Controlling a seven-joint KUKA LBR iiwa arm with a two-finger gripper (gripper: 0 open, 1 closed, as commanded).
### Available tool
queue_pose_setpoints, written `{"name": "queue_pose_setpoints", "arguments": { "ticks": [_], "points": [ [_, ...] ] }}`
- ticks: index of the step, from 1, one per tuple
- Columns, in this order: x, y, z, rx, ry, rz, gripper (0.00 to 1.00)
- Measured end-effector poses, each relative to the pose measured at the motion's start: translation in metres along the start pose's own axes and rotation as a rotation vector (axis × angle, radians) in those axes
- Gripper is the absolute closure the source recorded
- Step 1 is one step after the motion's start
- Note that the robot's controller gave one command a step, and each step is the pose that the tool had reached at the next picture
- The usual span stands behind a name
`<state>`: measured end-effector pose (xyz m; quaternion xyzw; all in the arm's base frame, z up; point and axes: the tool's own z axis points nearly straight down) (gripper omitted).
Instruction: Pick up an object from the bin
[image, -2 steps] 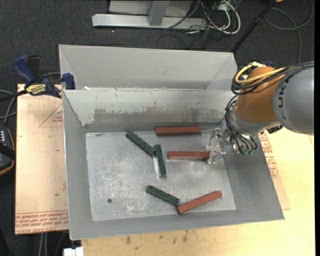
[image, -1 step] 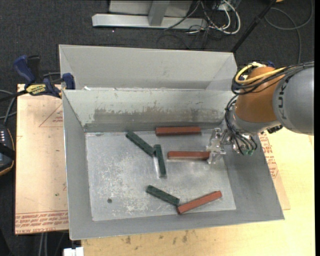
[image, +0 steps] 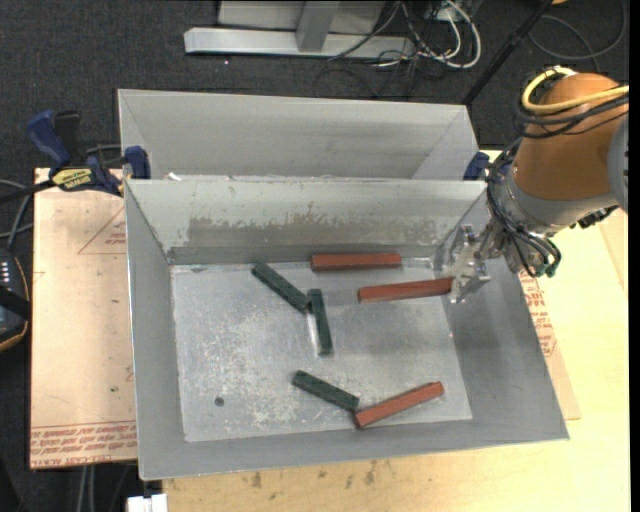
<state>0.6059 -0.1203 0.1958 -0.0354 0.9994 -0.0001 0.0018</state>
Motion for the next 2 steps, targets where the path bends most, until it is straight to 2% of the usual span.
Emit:
{"name": "queue_pose_setpoints", "arguments": {
  "ticks": [1, 2],
  "points": [
    [0.000, 0.000, 0.000, 0.000, 0.000, -0.001, 1.00],
    [-0.005, -0.001, -0.028, -0.003, 0.009, -0.185, 1.00]
  ]
}}
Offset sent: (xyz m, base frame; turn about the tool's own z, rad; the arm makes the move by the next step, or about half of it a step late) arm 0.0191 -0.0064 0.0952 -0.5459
